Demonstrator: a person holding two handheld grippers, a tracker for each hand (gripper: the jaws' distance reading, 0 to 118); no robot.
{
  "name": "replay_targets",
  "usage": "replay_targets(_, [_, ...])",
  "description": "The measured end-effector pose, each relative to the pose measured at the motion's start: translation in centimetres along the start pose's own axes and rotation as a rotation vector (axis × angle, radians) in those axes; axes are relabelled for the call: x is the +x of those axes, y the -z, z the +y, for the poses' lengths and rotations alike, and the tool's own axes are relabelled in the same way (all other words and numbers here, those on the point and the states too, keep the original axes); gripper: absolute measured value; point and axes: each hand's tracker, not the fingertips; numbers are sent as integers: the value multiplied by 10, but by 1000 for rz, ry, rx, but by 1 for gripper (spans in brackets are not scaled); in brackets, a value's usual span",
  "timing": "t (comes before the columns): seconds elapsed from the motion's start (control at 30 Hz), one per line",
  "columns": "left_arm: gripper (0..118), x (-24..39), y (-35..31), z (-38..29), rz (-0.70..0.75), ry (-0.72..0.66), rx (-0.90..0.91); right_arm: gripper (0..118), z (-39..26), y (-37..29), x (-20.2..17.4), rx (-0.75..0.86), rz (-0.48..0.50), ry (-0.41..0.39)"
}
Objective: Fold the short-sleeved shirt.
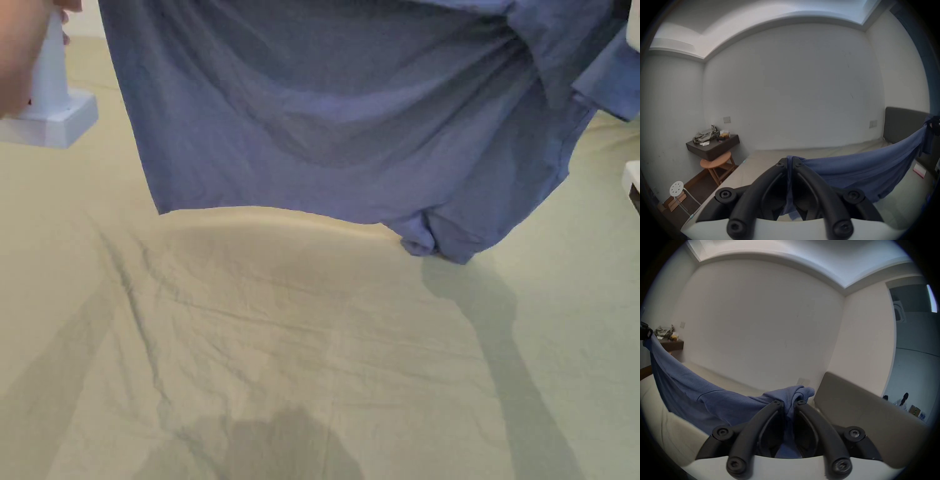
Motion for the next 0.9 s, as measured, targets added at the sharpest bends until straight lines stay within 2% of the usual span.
replay_targets(0.2, [2,1,-14,-106,-27,17,-164,13,-102,-10,-23,-188,120,-42])
replay_targets(0.3, [2,0,-39,-163,-44,42,-254,13,-152,-40,-32,-302,182,-61])
replay_targets(0.43, [2,-1,-88,-235,-57,70,-382,13,-216,-93,-39,-445,266,-44])
replay_targets(0.6, [2,-11,-159,-319,-61,170,-570,13,-290,-159,-41,-660,383,-56])
replay_targets(0.7, [2,-16,-202,-356,-69,197,-669,13,-321,-198,-42,-786,428,-16])
replay_targets(0.83, [2,-25,-238,-386,-88,251,-750,13,-346,-241,-39,-884,419,-12])
replay_targets(0.9, [2,-29,-255,-392,-92,273,-767,13,-350,-261,-34,-916,425,18])
